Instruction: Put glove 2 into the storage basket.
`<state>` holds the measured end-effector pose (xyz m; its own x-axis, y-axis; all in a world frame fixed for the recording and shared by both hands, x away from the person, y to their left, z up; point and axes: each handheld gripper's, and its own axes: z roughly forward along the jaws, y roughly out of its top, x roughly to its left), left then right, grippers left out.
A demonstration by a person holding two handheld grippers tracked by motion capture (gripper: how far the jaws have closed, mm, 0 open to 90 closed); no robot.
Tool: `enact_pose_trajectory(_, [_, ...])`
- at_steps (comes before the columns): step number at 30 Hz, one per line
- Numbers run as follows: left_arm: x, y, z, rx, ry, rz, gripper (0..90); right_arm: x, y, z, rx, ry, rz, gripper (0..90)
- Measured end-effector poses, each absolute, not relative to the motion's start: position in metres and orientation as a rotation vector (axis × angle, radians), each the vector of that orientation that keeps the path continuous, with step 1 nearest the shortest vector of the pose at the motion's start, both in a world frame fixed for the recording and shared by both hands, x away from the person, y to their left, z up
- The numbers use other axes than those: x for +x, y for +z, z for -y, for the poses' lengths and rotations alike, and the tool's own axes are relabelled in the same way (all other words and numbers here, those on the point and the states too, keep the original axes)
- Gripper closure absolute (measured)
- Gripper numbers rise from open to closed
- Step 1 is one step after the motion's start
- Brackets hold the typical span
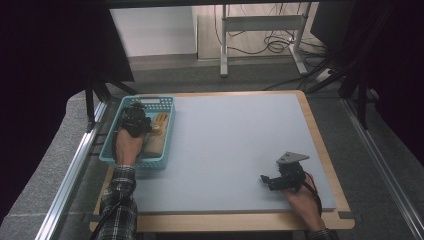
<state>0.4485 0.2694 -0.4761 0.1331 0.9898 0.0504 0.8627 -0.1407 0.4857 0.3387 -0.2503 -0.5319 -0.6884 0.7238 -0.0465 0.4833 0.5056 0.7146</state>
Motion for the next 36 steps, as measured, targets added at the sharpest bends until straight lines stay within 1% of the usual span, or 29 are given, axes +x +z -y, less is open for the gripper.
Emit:
enact_pose_trajectory(3, [0.446, -0.475, -0.276, 2.055, 0.542, -1.795, 39.1, 0.339, -0.532, 0.25, 1.006, 0.987, -2.412, 8.9])
enact_pose_trajectory(6, [0.444, -0.475, -0.281, 2.032, 0.524, -1.777, 29.9, 0.339, -0.532, 0.25, 1.005, 0.986, -2.413, 8.9])
enact_pose_trajectory(8, [0.442, -0.474, -0.285, 2.022, 0.526, -1.771, 27.2, 0.339, -0.532, 0.25, 1.006, 0.987, -2.412, 8.9])
enact_pose_trajectory(10, [0.439, -0.472, -0.288, 2.006, 0.513, -1.756, 22.1, 0.339, -0.532, 0.25, 1.006, 0.988, -2.412, 8.9])
enact_pose_trajectory(14, [0.433, -0.467, -0.29, 1.98, 0.489, -1.717, 14.7, 0.339, -0.532, 0.25, 1.005, 0.987, -2.412, 8.9])
enact_pose_trajectory(21, [0.423, -0.459, -0.283, 1.99, 0.475, -1.626, 7.5, 0.339, -0.532, 0.25, 1.005, 0.986, -2.412, 8.9])
enact_pose_trajectory(28, [0.413, -0.451, -0.271, 1.993, 0.46, -1.53, 5.3, 0.339, -0.532, 0.25, 1.005, 0.985, -2.413, 8.9])
enact_pose_trajectory(36, [0.397, -0.442, -0.248, 2.022, 0.462, -1.389, 3.8, 0.339, -0.532, 0.25, 1.006, 0.987, -2.413, 8.9])
